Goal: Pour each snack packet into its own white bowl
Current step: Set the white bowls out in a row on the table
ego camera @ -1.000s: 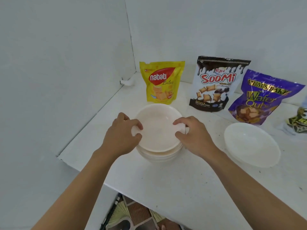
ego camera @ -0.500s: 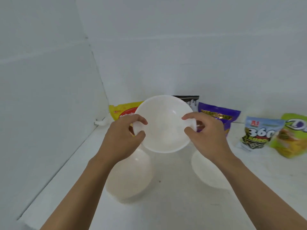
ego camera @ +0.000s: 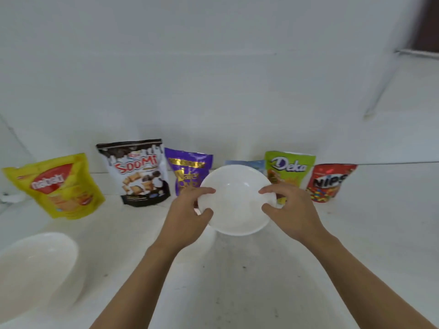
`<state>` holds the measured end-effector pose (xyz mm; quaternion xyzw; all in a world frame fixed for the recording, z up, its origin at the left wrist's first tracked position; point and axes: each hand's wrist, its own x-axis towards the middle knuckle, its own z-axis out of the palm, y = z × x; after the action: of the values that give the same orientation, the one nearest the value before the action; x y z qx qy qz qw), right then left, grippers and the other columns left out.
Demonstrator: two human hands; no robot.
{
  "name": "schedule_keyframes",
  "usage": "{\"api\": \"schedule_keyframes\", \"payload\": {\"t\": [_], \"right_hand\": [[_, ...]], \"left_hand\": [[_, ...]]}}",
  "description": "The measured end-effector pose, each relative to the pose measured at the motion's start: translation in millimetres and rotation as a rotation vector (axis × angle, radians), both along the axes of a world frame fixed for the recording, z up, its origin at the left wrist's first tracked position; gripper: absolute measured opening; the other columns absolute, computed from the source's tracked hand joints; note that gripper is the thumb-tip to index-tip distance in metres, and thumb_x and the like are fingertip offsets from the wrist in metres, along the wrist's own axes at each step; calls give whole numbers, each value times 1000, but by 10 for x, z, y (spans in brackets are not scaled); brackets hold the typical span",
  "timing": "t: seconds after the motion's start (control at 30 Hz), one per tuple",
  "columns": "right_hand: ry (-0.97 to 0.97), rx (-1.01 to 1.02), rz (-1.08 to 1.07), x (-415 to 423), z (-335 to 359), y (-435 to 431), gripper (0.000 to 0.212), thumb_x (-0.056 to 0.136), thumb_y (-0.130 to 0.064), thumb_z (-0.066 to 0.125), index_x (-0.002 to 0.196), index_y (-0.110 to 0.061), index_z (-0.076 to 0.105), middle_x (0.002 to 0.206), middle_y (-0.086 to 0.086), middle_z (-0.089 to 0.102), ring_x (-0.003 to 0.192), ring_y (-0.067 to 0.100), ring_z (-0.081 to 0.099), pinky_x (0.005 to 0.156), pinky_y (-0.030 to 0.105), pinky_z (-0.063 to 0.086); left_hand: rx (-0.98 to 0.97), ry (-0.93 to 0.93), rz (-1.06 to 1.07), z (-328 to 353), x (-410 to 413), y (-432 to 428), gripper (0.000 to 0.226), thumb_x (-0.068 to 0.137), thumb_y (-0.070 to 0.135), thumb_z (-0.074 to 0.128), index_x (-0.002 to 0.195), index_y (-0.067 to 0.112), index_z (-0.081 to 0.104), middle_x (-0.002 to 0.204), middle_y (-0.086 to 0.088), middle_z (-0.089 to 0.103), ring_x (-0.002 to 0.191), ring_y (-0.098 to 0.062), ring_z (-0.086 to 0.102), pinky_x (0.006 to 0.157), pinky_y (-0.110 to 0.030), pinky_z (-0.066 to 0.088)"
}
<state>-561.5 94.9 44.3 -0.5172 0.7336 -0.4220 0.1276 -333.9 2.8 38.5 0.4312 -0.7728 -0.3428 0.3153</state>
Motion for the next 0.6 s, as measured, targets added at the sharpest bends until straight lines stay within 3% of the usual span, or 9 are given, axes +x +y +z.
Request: {"api": "schedule_keyframes", "payload": {"t": [0.17, 0.27, 0.33, 0.5, 0.6], "right_hand": [[-48, 109, -24, -593, -383, 189, 34, 73, -11, 77, 103, -26, 77, 108, -12, 69, 89, 7, 62, 84, 30, 56], [-97, 164, -17, -814, -637, 202, 36, 74, -6, 75, 106, -21, 76, 114, -5, 69, 94, 12, 63, 84, 27, 57], [-110, 209, -5, -897, -806, 188, 38, 74, -3, 75, 108, -19, 74, 120, -2, 67, 97, 14, 61, 80, 19, 53], [-129, 272, -13, -961, -1078, 131, 43, 72, 4, 74, 111, -13, 70, 127, 5, 64, 103, 15, 55, 89, 24, 50], [-151, 282, -36, -930, -1162, 113, 43, 72, 6, 72, 111, -13, 70, 125, 4, 64, 104, 16, 55, 86, 21, 47]], "left_hand": [[113, -28, 12, -401, -671, 185, 53, 87, 0, 66, 133, 27, 61, 122, 13, 53, 105, -9, 52, 85, -9, 46], [205, -43, 38, -609, -929, 255, 55, 89, -1, 64, 138, 24, 58, 135, 5, 54, 114, -13, 49, 104, -30, 49], [236, -69, 60, -733, -1043, 281, 57, 88, -1, 64, 139, 23, 58, 141, 0, 54, 114, -15, 50, 106, -39, 50], [277, -130, 82, -948, -1187, 288, 58, 87, 0, 66, 139, 24, 58, 142, -2, 55, 106, -16, 53, 97, -33, 52], [312, -126, 98, -1030, -1211, 259, 57, 86, -2, 66, 137, 24, 59, 142, -3, 54, 106, -17, 52, 97, -32, 50]]}}
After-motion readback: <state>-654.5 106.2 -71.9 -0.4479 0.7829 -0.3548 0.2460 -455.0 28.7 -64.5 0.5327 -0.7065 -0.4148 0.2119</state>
